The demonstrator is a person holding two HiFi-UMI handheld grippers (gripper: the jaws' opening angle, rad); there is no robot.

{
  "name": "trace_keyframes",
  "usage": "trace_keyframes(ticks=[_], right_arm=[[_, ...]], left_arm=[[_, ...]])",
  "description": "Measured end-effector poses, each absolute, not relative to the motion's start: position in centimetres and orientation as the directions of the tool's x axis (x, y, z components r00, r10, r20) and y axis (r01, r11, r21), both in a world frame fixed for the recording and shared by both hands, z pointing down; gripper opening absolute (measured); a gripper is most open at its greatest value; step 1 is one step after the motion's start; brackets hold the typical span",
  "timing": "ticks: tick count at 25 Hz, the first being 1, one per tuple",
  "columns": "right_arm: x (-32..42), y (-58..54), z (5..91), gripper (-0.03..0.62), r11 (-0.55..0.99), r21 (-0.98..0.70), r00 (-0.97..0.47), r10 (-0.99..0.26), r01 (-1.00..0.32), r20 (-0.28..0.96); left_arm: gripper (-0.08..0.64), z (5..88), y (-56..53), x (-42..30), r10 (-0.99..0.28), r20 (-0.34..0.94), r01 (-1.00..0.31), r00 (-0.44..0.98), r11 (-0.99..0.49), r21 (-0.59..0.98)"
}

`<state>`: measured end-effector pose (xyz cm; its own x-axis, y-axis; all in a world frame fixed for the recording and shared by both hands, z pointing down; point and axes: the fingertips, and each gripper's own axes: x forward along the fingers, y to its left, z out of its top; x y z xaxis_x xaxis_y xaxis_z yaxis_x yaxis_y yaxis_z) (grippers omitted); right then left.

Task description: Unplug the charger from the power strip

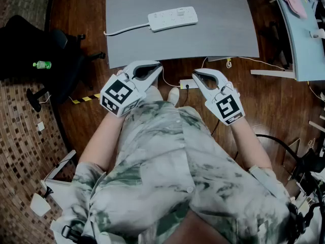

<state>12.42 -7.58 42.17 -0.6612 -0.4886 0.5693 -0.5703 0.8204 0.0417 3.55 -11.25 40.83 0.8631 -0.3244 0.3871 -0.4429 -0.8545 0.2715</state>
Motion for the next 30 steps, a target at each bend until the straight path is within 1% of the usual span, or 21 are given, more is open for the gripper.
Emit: trace_keyframes(ticks=[5,7,8,9,14,17,22,26,30], right_arm=[[12.6,-13.4,45.1,0.005,0.86,0.122,-0.659,-0.463,-0.495,0.593],[13.2,-15.6,46.1,0.008,0.865,0.143,-0.636,-0.457,-0.481,0.622],[13.4,-16.7,46.6,0.035,0.867,0.147,-0.626,-0.451,-0.476,0.637],[13.5,-18.0,46.9,0.048,0.87,0.147,-0.619,-0.445,-0.471,0.647],[13.6,-23.9,49.0,0.055,0.883,0.168,-0.571,-0.417,-0.438,0.707],[13.3,-26.3,51.0,0.077,0.912,0.188,-0.53,-0.37,-0.365,0.763],[13.2,-30.1,54.3,0.115,0.956,0.192,-0.455,-0.277,-0.223,0.846],[13.0,-31.9,56.5,0.135,0.984,0.152,-0.391,-0.176,-0.092,0.904],[12.4,-32.9,58.5,0.147,0.994,0.099,-0.314,-0.083,0.036,0.946]], left_arm=[[0.0,45.6,-19.4,4.5,-0.294,0.466,-0.434,0.834,-0.873,0.225],[0.0,47.6,-22.2,5.6,-0.253,0.5,-0.405,0.828,-0.887,0.222],[0.0,48.7,-23.5,6.1,-0.23,0.517,-0.389,0.824,-0.893,0.224],[0.0,49.8,-24.8,6.6,-0.208,0.536,-0.374,0.818,-0.9,0.223],[0.0,54.6,-30.1,8.9,-0.094,0.637,-0.292,0.765,-0.932,0.214],[0.0,57.0,-31.4,10.0,-0.036,0.683,-0.252,0.73,-0.943,0.219],[-0.002,60.2,-31.8,11.7,0.059,0.718,-0.194,0.694,-0.945,0.264],[0.0,60.9,-31.6,12.2,0.118,0.752,-0.16,0.648,-0.945,0.286],[-0.002,60.8,-31.4,12.3,0.156,0.752,-0.148,0.64,-0.936,0.32]])
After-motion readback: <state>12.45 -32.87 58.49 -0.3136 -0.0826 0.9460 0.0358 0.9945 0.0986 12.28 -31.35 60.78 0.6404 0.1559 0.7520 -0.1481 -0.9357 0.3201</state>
